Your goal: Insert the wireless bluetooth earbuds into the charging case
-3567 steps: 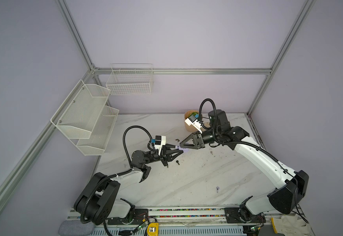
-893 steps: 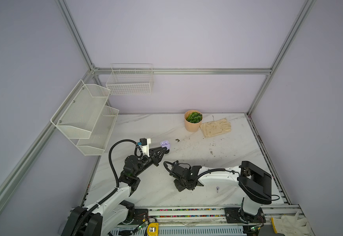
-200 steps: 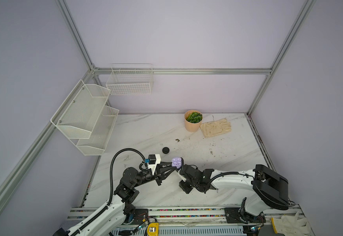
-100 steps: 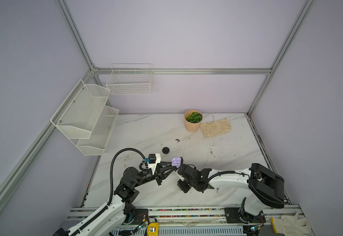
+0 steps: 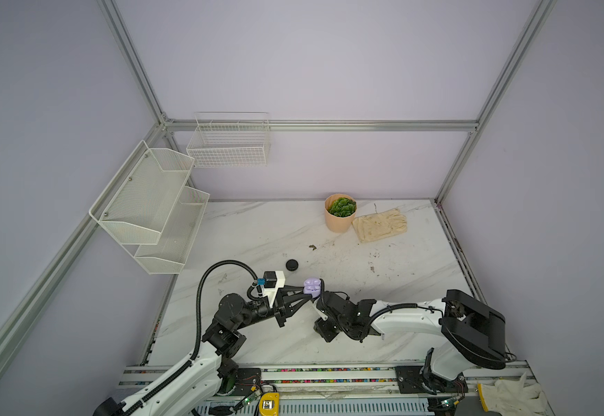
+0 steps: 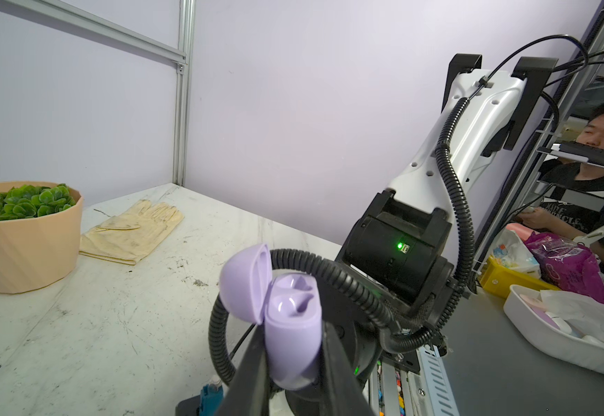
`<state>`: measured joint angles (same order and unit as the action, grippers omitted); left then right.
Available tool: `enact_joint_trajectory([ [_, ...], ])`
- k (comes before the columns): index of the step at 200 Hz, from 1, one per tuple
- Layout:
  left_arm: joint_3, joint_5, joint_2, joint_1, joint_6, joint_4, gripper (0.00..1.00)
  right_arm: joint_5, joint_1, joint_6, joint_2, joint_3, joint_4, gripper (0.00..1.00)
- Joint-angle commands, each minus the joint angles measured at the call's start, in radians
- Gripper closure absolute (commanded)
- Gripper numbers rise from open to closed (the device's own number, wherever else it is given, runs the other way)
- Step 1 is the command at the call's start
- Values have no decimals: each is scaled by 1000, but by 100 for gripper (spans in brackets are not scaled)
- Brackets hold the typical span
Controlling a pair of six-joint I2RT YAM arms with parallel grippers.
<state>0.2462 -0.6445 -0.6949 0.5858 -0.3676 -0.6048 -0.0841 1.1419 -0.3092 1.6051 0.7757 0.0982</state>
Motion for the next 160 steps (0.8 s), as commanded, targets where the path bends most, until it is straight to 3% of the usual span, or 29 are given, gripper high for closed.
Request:
enact_joint_trajectory([
  [1, -33, -10, 2, 9, -24, -92, 100, 25, 16, -14, 11, -13, 19, 65],
  [160, -31, -10, 5, 9, -37, -87, 100, 91, 16, -89, 16, 2, 51, 76],
])
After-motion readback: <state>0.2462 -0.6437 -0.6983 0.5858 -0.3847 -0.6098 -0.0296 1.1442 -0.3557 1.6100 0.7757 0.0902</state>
